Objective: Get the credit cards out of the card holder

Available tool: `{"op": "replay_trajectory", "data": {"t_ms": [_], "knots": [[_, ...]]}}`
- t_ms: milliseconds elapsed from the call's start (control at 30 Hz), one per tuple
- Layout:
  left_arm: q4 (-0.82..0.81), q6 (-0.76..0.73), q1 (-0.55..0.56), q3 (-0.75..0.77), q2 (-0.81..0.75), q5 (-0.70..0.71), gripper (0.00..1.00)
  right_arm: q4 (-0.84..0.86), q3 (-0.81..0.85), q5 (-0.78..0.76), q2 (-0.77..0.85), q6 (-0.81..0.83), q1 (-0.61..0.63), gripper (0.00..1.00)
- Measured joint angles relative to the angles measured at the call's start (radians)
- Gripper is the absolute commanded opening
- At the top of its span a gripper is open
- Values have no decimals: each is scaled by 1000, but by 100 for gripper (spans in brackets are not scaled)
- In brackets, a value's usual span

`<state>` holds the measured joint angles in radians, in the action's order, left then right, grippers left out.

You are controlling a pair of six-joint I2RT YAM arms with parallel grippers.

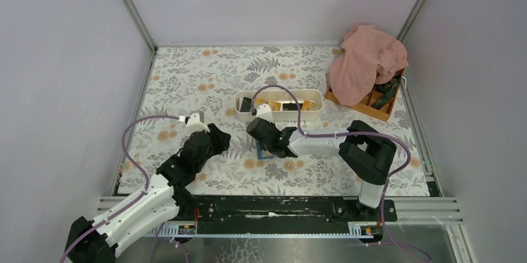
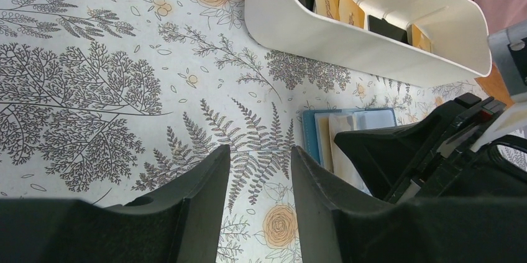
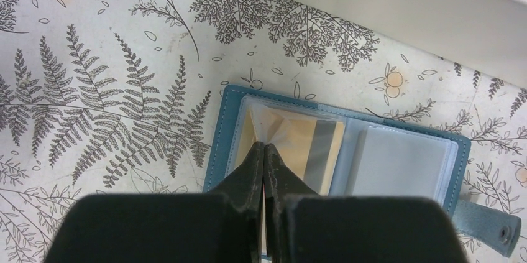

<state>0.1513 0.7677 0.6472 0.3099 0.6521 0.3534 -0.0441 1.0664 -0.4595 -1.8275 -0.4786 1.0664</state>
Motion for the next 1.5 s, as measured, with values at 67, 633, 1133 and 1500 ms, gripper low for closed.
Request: {"op": "replay_trajectory", "data": {"t_ms": [67, 633, 1133, 1500], "knots": [[0, 0, 0, 0, 1, -5, 48, 0, -8, 0, 11, -1, 0, 0], [-269, 37, -2, -56, 87, -230, 48, 23, -116, -2, 183, -31, 0, 0], [-573, 143, 10, -37, 455, -420, 40, 72, -195, 0, 245, -48, -1, 0], [-592, 141, 88, 21, 592, -418, 39, 106, -220, 16, 288, -51, -2, 0]]}}
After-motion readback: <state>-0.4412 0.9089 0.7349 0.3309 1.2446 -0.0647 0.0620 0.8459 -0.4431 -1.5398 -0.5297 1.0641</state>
